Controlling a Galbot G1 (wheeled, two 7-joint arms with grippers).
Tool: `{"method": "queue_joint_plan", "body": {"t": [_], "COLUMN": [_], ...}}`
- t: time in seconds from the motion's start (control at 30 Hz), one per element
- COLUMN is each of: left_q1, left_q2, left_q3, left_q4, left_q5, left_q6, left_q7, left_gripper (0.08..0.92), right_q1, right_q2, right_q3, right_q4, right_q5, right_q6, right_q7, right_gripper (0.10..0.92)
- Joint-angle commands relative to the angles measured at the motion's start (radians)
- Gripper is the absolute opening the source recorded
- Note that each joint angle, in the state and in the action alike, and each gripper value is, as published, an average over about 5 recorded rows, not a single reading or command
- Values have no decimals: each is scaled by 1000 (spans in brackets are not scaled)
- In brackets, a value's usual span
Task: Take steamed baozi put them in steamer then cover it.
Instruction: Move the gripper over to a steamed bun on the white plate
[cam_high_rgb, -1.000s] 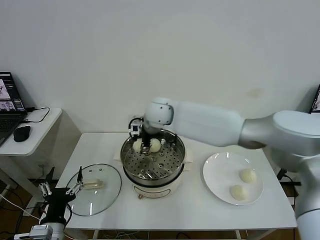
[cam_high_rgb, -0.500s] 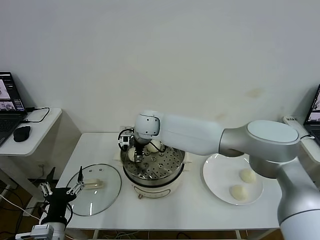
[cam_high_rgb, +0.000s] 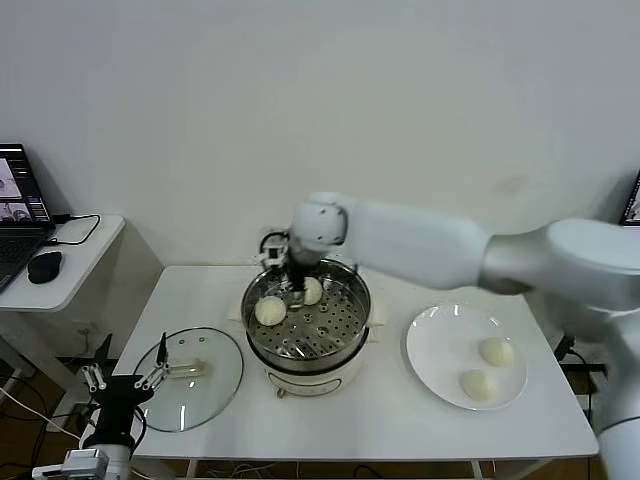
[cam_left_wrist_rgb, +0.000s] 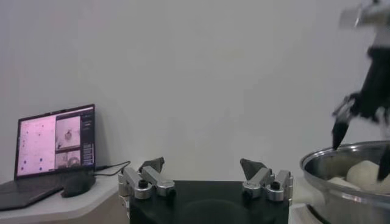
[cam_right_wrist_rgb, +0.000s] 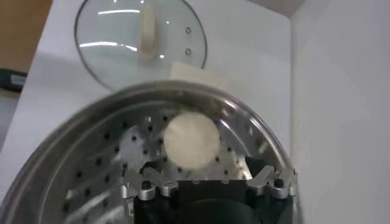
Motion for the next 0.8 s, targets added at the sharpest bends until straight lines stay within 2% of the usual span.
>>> {"method": "queue_joint_plan", "body": {"t": [0.03,0.2,0.4,0.63,0.8], "left_q1": [0,2,11,14,17], "left_q2": [9,15,14,3,-4], "left_q3": [9,15,22,39,50], "left_q4": [-3,-13,-15,-7,-3], "left_q5": [2,5,13,37,54], "left_q6": [1,2,5,9,13], "left_q7": [1,2,6,9,12], "left_gripper": [823,823,823,823,823], "right_q1": [151,71,-204,-654,-837], "right_q2": [-494,-697,-826,-889,-880], "right_q3": [-57,-56,103,433,581], "right_q4": [292,331,322,301,286], "right_q5": [-126,-262,-427,-565,-599], "right_q6": [153,289,365,403,415], "right_q7": [-186,-232,-229,-198,-178], "right_gripper": [823,823,823,822,823]}}
